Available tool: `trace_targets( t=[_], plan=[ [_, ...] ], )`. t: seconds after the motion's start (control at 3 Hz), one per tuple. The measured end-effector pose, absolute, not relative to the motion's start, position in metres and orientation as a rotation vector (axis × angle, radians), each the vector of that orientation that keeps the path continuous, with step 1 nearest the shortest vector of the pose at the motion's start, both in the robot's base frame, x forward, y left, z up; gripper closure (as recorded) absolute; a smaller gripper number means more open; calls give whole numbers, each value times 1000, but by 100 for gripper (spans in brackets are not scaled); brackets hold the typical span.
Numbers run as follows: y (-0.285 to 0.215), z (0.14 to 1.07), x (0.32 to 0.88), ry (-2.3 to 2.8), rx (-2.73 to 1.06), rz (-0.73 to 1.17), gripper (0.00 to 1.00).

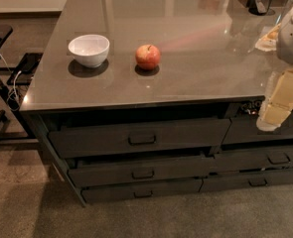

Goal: Open middle drawer

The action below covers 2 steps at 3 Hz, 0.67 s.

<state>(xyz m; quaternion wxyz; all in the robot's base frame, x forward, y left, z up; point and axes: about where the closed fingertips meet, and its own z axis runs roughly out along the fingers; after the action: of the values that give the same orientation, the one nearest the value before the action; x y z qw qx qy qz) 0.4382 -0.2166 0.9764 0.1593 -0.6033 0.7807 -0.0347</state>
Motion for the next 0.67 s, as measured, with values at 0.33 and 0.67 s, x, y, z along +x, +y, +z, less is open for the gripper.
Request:
trace_targets(
  t=[0.33,0.67],
  plan=[
    [-217,976,438,2231,-1724,-99,0],
    [-216,970,435,2197,-1741,-94,0]
  ],
)
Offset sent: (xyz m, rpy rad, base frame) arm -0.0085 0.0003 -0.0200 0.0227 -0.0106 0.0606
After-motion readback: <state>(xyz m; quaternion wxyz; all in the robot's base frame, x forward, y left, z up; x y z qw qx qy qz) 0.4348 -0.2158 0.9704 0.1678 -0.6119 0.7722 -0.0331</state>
